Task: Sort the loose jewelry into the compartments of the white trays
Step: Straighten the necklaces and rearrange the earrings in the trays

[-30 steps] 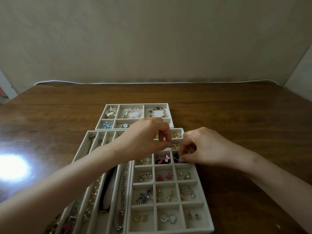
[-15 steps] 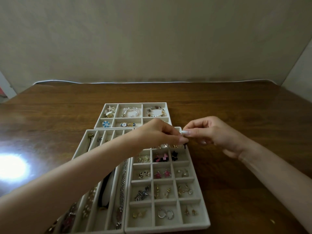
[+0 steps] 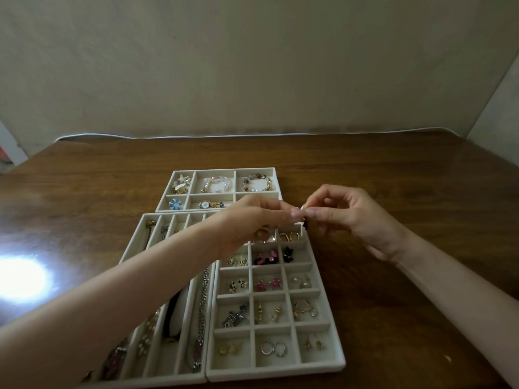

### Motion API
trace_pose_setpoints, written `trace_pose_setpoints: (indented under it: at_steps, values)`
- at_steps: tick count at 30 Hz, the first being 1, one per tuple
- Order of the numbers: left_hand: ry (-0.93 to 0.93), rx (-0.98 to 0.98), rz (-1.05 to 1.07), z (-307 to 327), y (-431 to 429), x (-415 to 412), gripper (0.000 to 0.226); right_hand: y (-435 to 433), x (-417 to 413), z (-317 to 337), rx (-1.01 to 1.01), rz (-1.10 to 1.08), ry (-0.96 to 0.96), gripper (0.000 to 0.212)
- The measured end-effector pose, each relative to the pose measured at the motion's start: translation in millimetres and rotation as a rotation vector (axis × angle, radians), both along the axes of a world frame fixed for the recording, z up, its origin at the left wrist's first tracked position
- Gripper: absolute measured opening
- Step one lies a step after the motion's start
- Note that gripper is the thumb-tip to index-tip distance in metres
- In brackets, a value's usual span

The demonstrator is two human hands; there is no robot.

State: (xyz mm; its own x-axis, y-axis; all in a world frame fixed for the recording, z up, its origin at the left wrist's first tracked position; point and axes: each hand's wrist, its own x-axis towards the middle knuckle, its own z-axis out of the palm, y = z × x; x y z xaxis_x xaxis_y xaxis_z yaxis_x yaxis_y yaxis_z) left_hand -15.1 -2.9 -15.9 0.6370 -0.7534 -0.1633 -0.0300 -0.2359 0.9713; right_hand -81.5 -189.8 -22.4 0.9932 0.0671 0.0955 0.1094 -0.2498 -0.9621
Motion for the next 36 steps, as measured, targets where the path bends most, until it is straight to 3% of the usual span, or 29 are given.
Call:
trace_pose_setpoints:
  at_steps: [3, 8, 12, 22, 29, 36]
  values:
    - [0.000, 0.025, -0.015, 1, 0, -1, 0.010, 0, 2, 1, -0.083, 0.023, -0.068, 0.016]
    - [-0.563, 0.362, -0.097, 5, -6, 0, 0.015, -6, 6, 0, -0.192, -0.011, -0.042, 0.005]
    - [-0.787, 0.552, -0.205, 11, -18, -3, 0.021, -8, 8, -5, -0.230, -0.077, -0.057, 0.002]
    - [-0.899, 0.781, -0.385, 32, -26, 5, 0.018, -7, 7, -6, -0.241, -0.096, -0.084, 0.003]
    - [-1.033, 0.791, -0.405, 22, -37, -1, 0.026, -7, 6, -1, -0.197, -0.129, -0.113, 0.003]
    - [-1.025, 0.766, -0.419, 18, -38, -3, 0.031, -4, 4, 0, -0.181, -0.131, -0.123, 0.003]
